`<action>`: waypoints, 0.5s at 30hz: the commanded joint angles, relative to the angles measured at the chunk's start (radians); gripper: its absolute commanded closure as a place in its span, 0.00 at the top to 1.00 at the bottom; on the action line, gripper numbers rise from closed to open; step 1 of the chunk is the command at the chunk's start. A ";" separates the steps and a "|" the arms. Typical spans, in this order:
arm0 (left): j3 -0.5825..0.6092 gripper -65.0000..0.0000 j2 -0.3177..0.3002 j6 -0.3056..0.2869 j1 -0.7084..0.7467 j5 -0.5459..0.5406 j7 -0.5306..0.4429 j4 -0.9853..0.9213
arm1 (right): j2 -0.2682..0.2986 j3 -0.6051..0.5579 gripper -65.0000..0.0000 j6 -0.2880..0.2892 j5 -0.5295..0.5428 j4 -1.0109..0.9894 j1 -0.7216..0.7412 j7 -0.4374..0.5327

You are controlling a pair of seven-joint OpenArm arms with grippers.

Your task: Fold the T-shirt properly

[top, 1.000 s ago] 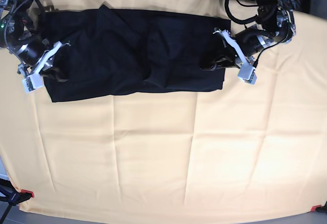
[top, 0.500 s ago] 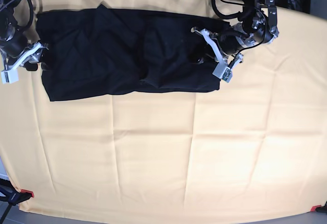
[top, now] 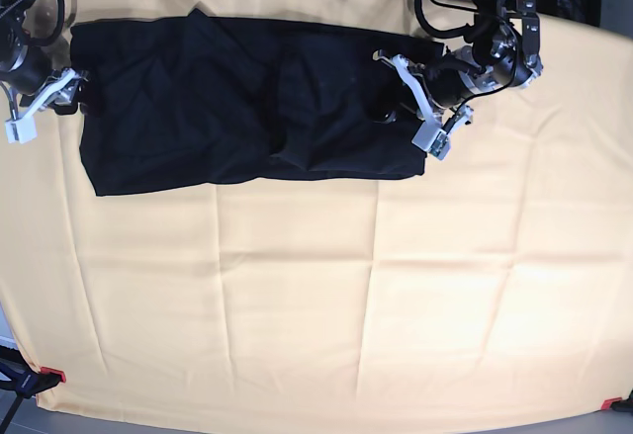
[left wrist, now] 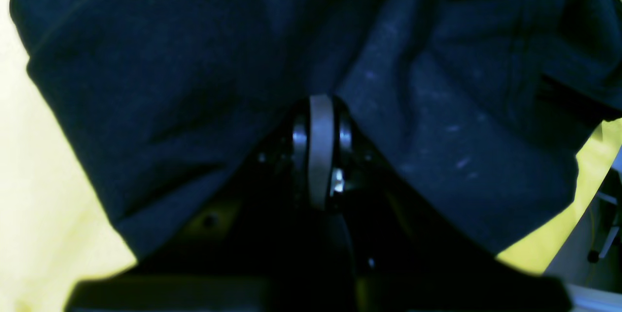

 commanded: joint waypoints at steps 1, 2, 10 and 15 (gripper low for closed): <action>-0.002 0.00 -0.010 0.002 0.000 0.005 0.004 0.013 | 0.017 0.008 0.61 0.000 0.006 0.009 -0.003 0.000; -0.002 0.00 -0.012 0.002 0.000 0.005 0.005 0.013 | 0.016 0.008 0.61 -0.004 0.000 0.009 -0.006 0.000; -0.002 0.00 -0.013 0.002 0.000 0.000 0.005 0.013 | 0.002 -0.003 0.61 -0.044 0.046 0.008 -0.025 -0.017; -0.002 0.00 -0.013 0.002 0.000 -0.029 0.005 0.013 | -0.027 -0.048 0.61 -0.046 0.094 0.006 -0.026 -0.024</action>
